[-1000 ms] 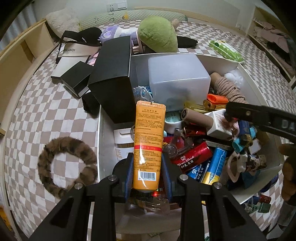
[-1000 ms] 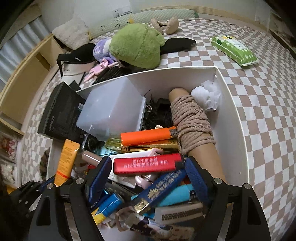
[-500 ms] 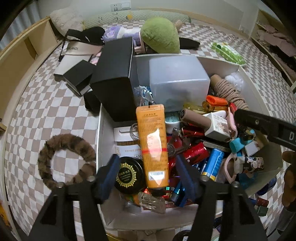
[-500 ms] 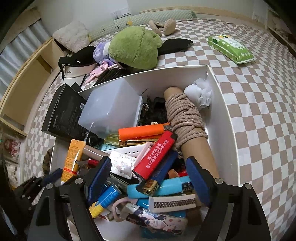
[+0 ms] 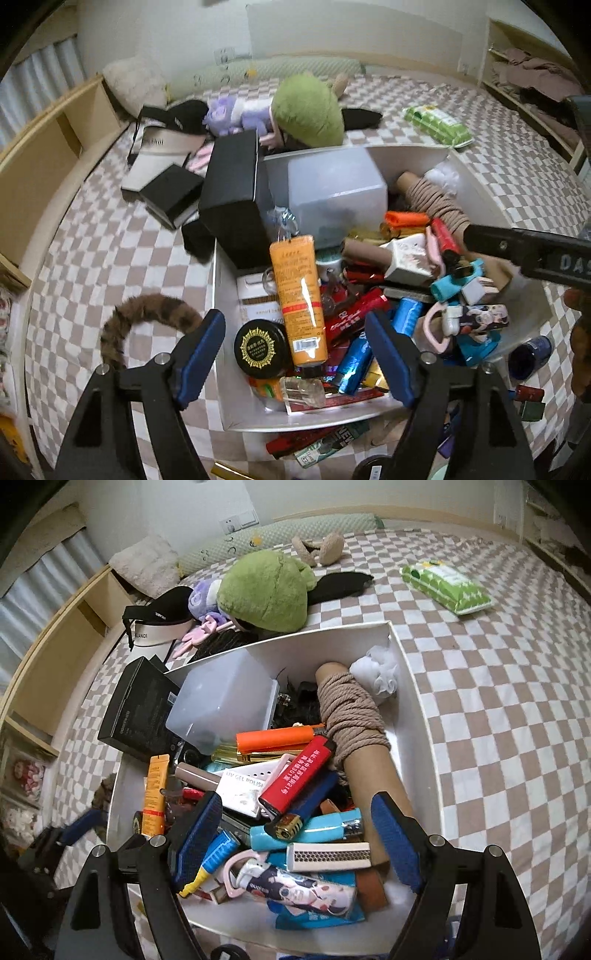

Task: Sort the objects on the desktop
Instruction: 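Open left tool dropping tube into box while right tool releases lighter there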

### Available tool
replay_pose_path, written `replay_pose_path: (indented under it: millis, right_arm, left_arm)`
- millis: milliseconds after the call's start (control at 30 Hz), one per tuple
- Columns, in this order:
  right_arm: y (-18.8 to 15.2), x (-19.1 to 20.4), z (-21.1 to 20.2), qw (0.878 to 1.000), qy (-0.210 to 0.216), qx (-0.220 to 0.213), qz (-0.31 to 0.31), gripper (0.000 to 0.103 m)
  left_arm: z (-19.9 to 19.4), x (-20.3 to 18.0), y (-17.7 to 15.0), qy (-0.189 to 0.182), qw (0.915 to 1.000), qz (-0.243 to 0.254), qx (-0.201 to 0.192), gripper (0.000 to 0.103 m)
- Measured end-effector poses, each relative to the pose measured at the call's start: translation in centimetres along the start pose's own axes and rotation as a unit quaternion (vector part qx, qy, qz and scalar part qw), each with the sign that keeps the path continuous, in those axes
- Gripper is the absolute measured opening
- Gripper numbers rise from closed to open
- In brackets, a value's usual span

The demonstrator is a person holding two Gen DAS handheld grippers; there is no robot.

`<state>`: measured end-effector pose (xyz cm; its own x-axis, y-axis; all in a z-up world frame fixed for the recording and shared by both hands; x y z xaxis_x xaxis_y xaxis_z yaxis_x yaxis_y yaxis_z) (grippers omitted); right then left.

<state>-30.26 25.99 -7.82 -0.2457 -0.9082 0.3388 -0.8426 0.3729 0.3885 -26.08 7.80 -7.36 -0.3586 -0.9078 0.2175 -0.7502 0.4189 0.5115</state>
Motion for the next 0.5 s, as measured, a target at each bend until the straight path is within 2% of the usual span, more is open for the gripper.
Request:
replay_pose_path:
  millis: [33, 67, 100, 133, 200, 333, 500]
  right_arm:
    - [-0.1, 0.0, -0.3, 1.000, -0.004, -0.004, -0.004, 0.084]
    - [-0.1, -0.1, -0.5, 1.000, -0.008, -0.008, -0.009, 0.090]
    - [-0.1, -0.1, -0.9, 1.000, -0.013, -0.015, -0.012, 0.100]
    - [-0.2, -0.2, -1.2, 1.000, -0.017, -0.021, -0.015, 0.102]
    - [-0.2, -0.4, -1.9, 0.999, -0.021, -0.033, -0.020, 0.103]
    - [-0.3, -0.7, -3.3, 0.997, -0.027, -0.064, -0.032, 0.103]
    - [-0.9, -0.8, -4.9, 0.993, -0.025, -0.099, -0.051, 0.103]
  left_arm:
    - [-0.3, 0.0, 0.1, -0.002, 1.0000, -0.001, -0.003, 0.079]
    - [-0.6, 0.0, 0.1, -0.005, 1.0000, -0.002, -0.007, 0.080]
    - [-0.9, 0.1, 0.2, -0.008, 0.9999, -0.007, -0.009, 0.084]
    - [-1.1, 0.2, 0.2, -0.011, 0.9998, -0.012, -0.012, 0.090]
    - [-1.6, 0.3, 0.3, -0.014, 0.9996, -0.017, -0.017, 0.097]
    - [-2.4, 0.7, 0.4, -0.021, 0.9989, -0.033, -0.026, 0.103]
    - [-2.9, 0.9, 0.4, -0.021, 0.9983, -0.043, -0.033, 0.103]
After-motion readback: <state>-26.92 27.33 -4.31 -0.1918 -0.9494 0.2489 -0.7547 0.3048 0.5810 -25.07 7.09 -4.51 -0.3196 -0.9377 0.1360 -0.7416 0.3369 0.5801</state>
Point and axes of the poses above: each gripper's, at about its wrist camera, not at the fingertips, and z roughly the way its jaws point, x to its left, y to its top, the point moved 6 cm from there along z, roughly the way its jaws point, and after that the axes turned 14 degrees about z, right-handed, at the moved point
